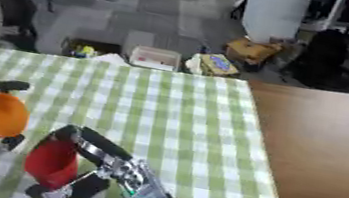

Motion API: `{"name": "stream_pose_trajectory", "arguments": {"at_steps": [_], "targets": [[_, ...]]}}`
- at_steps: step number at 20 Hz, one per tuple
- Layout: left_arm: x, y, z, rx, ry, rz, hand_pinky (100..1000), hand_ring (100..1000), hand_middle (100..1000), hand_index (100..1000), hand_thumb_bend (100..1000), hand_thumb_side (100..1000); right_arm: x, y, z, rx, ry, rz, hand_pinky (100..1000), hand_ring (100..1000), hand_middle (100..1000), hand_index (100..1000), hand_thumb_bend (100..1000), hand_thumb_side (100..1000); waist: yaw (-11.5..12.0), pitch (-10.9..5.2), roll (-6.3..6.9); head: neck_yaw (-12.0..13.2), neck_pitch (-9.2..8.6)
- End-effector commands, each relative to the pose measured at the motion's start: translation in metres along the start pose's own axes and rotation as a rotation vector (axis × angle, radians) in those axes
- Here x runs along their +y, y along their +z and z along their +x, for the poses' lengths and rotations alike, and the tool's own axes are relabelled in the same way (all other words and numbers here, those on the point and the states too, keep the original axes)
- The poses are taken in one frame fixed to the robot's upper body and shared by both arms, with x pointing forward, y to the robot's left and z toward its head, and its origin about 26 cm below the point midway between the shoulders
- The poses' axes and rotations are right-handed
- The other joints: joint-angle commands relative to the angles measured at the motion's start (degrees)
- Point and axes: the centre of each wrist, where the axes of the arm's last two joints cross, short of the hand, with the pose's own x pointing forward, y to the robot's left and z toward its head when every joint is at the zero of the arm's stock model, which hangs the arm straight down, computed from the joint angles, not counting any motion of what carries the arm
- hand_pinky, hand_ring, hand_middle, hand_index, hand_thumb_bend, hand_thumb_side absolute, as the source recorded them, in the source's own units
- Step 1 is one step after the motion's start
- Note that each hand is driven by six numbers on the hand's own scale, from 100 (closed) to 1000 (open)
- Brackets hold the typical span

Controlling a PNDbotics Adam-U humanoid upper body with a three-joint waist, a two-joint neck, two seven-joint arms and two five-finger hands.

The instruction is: Pour the contents of one cup into another cup.

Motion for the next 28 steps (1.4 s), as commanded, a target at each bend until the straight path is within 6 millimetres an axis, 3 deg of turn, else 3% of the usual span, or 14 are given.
{"name": "stream_pose_trajectory", "arguments": {"at_steps": [1,3,4,6,11,16,19,21,22,25,28], "targets": [[0.003,0.000,0.011,-0.006,0.067,0.111,100,186,498,926,100,388,-0.008,0.011,-0.009,0.045,0.047,-0.040,561,456,346,742,142,100,-0.16,-0.68,0.03,0.32,-1.12],[-0.003,0.004,0.020,-0.008,0.122,0.156,100,187,501,928,100,409,-0.008,0.020,-0.017,0.082,0.068,-0.048,695,559,442,829,473,256,-0.35,-0.57,-0.13,0.44,-1.26],[-0.005,0.006,0.023,-0.005,0.148,0.177,100,188,502,929,100,416,-0.008,0.024,-0.020,0.096,0.082,-0.044,833,684,555,898,643,399,-0.44,-0.54,-0.22,0.55,-1.29],[-0.009,0.011,0.026,0.006,0.193,0.216,100,189,503,929,100,416,-0.012,0.031,-0.024,0.115,0.118,-0.033,932,788,692,943,740,482,-0.65,-0.50,-0.41,0.81,-1.35],[-0.017,0.022,0.018,0.053,0.277,0.299,100,214,507,933,100,419,-0.026,0.039,-0.024,0.139,0.210,-0.049,969,813,747,964,804,537,-1.06,-0.43,-0.81,1.27,-1.54],[-0.025,0.029,0.004,0.132,0.349,0.352,100,255,541,948,100,429,-0.037,0.043,-0.021,0.160,0.284,-0.102,955,786,722,951,796,564,-1.27,-0.29,-1.23,1.73,-1.65],[-0.031,0.034,-0.009,0.190,0.383,0.364,214,377,616,974,100,393,-0.047,0.046,-0.016,0.152,0.300,-0.181,945,763,682,943,773,571,-1.55,-0.13,-1.58,2.05,-1.81],[-0.034,0.039,-0.019,0.225,0.404,0.366,324,470,691,998,303,448,-0.055,0.047,-0.011,0.140,0.303,-0.242,940,750,661,938,766,568,-1.80,-0.02,-1.81,2.35,-1.96],[-0.035,0.041,-0.024,0.239,0.412,0.368,390,530,742,1000,580,499,-0.059,0.048,-0.008,0.134,0.304,-0.270,936,741,646,936,761,565,-1.92,0.03,-1.93,2.49,-2.02],[-0.035,0.048,-0.037,0.262,0.434,0.374,487,642,812,1000,968,523,-0.070,0.053,0.000,0.126,0.297,-0.352,927,724,622,933,753,568,-2.22,0.08,-2.23,2.80,-2.28],[-0.032,0.052,-0.043,0.250,0.429,0.390,554,730,886,1000,1000,552,-0.079,0.059,0.006,0.124,0.278,-0.420,919,708,607,929,749,573,-2.31,0.09,-2.38,3.07,-2.32]]}}
